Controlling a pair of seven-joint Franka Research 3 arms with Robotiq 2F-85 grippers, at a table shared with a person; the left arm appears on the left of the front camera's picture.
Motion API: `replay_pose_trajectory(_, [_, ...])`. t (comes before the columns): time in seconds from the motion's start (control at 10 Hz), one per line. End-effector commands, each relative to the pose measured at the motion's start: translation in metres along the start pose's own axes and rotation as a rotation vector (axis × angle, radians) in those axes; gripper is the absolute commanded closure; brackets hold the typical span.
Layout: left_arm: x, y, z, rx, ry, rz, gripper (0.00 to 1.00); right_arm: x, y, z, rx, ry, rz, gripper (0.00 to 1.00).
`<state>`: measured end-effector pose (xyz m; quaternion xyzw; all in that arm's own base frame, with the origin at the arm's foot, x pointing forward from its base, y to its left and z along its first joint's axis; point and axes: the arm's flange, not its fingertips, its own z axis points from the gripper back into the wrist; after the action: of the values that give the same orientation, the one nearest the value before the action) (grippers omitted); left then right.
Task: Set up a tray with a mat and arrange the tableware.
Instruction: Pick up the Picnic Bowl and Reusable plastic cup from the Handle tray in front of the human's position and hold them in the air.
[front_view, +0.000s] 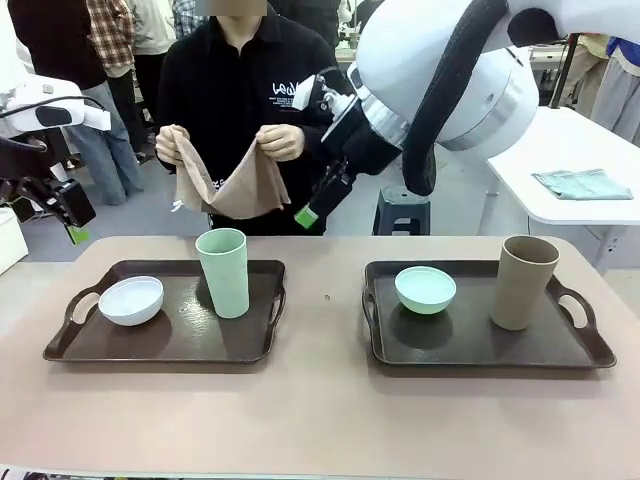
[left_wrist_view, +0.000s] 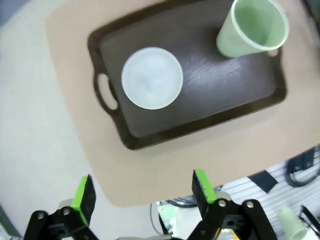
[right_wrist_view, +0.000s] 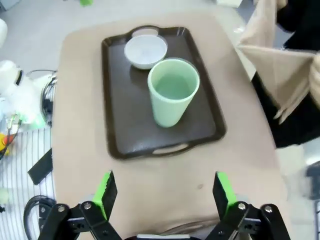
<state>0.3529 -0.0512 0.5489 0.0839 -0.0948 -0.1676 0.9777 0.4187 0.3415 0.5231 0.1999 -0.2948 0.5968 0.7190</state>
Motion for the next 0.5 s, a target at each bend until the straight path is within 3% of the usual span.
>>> replay_pose_trajectory(0.0, [0.022,0.008,-0.022,-0.140,0.082,0.014,0.00,-0.012,-0.018,-0.048,-0.003,-0.159,0.140,0.00])
replay_pose_trajectory(0.2, [0.036,0.019,-0.044,-0.237,0.151,0.033,0.00,-0.010,-0.025,-0.088,0.170,-0.273,0.221,0.00])
replay_pose_trajectory(0.3, [0.039,0.023,-0.045,-0.219,0.172,0.058,0.00,-0.010,-0.026,-0.088,0.271,-0.213,0.113,0.00])
replay_pose_trajectory(0.4, [0.022,0.011,-0.047,-0.168,0.111,0.032,0.00,0.000,-0.012,-0.064,0.036,-0.178,0.163,0.00])
